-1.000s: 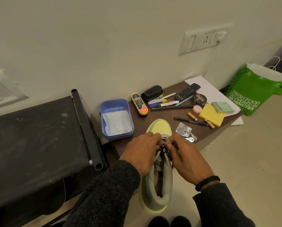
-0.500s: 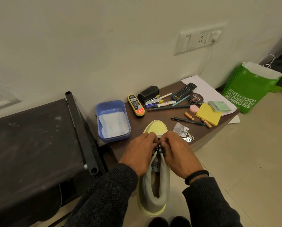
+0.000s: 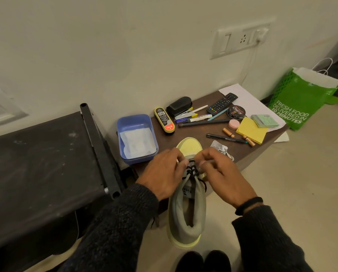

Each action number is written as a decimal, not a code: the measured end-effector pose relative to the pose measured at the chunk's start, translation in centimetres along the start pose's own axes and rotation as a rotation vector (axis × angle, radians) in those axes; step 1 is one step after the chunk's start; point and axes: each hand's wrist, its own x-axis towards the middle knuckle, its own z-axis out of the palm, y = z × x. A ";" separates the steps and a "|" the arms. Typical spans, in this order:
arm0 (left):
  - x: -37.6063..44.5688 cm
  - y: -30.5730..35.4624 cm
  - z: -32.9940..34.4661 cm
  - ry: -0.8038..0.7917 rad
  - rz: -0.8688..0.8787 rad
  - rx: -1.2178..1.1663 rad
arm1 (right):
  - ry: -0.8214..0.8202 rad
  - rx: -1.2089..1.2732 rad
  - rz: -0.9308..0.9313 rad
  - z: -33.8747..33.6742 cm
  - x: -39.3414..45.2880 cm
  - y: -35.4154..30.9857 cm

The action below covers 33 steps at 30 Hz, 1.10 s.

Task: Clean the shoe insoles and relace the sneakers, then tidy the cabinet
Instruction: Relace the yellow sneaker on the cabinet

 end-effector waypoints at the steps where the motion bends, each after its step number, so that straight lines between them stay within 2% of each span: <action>1: -0.5 0.2 -0.5 0.019 0.031 0.005 | -0.014 -0.003 -0.046 -0.5 -0.7 -0.5; 3: -1.9 0.6 -1.4 0.005 0.060 -0.010 | -0.043 -0.135 -0.114 -1.0 -2.3 -1.0; 5: -3.2 0.7 -1.7 -0.060 0.037 0.021 | -0.086 -0.314 -0.099 -0.5 -3.5 -1.0; 8: -4.1 0.8 -1.3 -0.058 -0.046 0.083 | -0.003 -0.480 -0.061 2.0 -4.3 -0.8; 11: -4.0 1.0 -1.1 0.018 -0.170 0.047 | 0.168 -0.486 -0.093 3.1 -4.1 -0.6; 14: -3.6 0.8 -1.5 0.046 -0.277 -0.021 | 0.260 -0.404 -0.073 2.0 -3.7 0.0; 17: -3.3 1.0 -1.4 0.017 -0.346 -0.082 | 0.220 -0.503 -0.095 2.2 -3.6 -0.2; 19: -3.1 1.2 -1.3 -0.007 -0.396 -0.138 | 0.119 -0.671 -0.124 3.0 -3.5 -0.6; 22: -3.0 1.4 -1.3 -0.049 -0.447 -0.167 | 0.010 -0.843 -0.045 4.0 -3.3 -1.0; 26: -3.0 1.4 -1.3 -0.035 -0.441 -0.150 | 0.136 -0.877 -0.052 5.0 -2.8 -1.6; 33: -2.6 0.4 -1.3 -0.033 -0.461 -0.283 | 0.198 -0.832 -0.133 5.0 -2.7 -1.2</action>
